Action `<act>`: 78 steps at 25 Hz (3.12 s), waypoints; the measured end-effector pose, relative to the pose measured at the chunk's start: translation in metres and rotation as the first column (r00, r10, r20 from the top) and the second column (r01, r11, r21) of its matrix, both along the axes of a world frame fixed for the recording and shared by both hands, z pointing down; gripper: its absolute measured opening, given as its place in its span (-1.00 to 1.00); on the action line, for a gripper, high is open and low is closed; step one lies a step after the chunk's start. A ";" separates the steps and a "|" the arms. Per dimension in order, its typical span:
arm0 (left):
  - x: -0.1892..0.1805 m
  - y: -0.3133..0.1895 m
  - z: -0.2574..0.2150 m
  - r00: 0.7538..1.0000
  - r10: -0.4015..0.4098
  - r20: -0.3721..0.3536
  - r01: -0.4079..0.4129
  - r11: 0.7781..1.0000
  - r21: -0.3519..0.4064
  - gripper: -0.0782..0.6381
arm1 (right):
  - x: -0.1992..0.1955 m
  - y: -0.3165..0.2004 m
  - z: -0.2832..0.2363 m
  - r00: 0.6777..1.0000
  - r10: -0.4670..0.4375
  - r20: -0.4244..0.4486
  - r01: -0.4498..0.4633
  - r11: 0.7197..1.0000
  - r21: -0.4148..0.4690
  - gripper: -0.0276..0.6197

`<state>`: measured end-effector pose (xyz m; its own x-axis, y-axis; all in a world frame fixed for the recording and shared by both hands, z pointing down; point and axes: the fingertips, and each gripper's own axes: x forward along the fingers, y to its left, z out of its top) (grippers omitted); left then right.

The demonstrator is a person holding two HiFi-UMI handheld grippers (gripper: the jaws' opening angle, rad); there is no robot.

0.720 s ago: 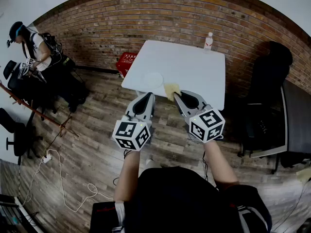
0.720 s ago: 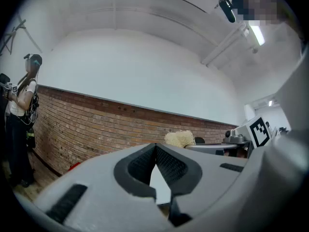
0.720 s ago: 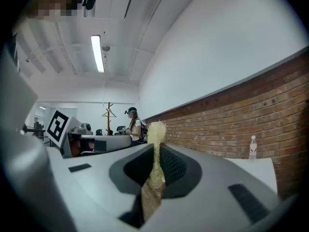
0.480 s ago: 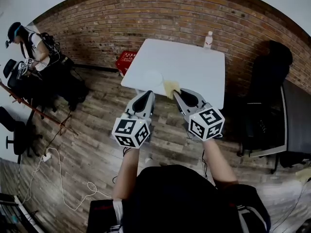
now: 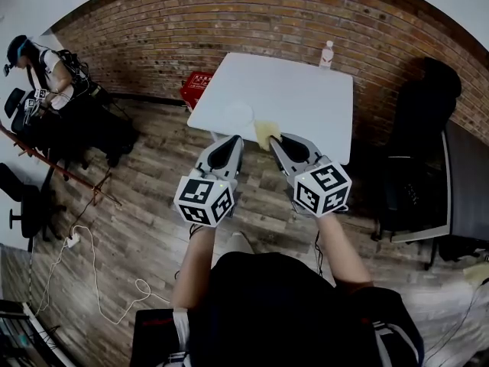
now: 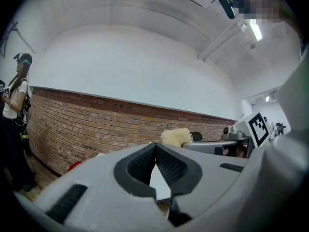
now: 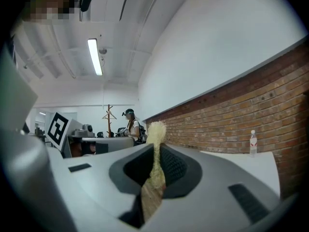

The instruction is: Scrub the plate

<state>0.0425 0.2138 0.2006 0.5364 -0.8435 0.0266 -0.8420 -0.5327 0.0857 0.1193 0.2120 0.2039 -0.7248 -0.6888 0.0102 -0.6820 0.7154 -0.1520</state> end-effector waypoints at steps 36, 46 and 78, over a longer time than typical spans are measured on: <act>-0.089 -0.207 0.007 0.994 0.020 -0.111 -0.023 0.999 -0.027 -0.73 | -0.080 -0.201 0.011 0.999 0.034 -0.025 -0.036 0.997 -0.068 -0.78; -0.125 -0.268 0.024 0.991 0.065 -0.120 -0.073 0.995 -0.065 -0.73 | -0.103 -0.260 0.021 0.993 0.104 -0.055 -0.109 0.989 -0.096 -0.78; -0.133 -0.349 0.143 0.983 0.147 -0.106 -0.172 0.938 -0.302 -0.73 | -0.120 -0.350 0.110 0.986 0.123 -0.116 -0.152 0.944 -0.294 -0.78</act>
<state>-0.0907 -0.1351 0.3435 0.6745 -0.7038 0.2230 -0.7314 -0.5960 0.3313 -0.0003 -0.1381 0.3141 -0.6090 -0.7358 0.2962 -0.7921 0.5446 -0.2757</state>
